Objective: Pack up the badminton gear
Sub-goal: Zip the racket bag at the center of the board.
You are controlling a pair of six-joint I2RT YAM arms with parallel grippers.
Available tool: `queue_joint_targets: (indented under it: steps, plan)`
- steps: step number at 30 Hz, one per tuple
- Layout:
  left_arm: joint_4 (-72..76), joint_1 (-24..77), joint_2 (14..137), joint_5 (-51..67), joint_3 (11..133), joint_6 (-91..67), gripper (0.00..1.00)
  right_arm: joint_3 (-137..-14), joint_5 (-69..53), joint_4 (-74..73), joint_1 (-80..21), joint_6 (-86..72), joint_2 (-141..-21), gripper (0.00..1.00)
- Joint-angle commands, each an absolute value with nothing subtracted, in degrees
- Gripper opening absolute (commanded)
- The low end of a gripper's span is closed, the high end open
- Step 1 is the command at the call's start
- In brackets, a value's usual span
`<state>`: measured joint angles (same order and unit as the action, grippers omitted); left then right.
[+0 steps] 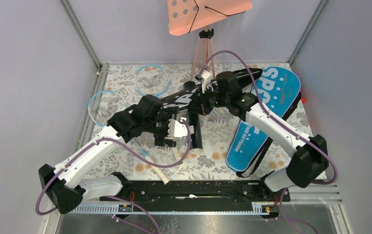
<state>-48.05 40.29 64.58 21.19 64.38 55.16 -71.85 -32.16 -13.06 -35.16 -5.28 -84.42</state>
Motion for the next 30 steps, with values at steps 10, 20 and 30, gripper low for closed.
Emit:
queue_joint_targets:
  steps: [10, 20, 30]
  plan:
    - [-31.07, 45.46, 69.03, 8.91, 67.84, 51.95, 0.99, -77.08, -43.38, -15.28, -37.02, -3.23, -80.71, 0.00]
    - [-33.74, 45.70, 53.89, 13.96, 65.66, 52.79, 0.99, -80.27, -34.75, -19.51, -37.00, -1.85, -84.50, 0.00]
    - [-29.81, 45.62, 69.37, 10.38, 69.80, 43.05, 0.97, -78.50, -35.99, -17.98, -37.04, -2.10, -82.63, 0.00]
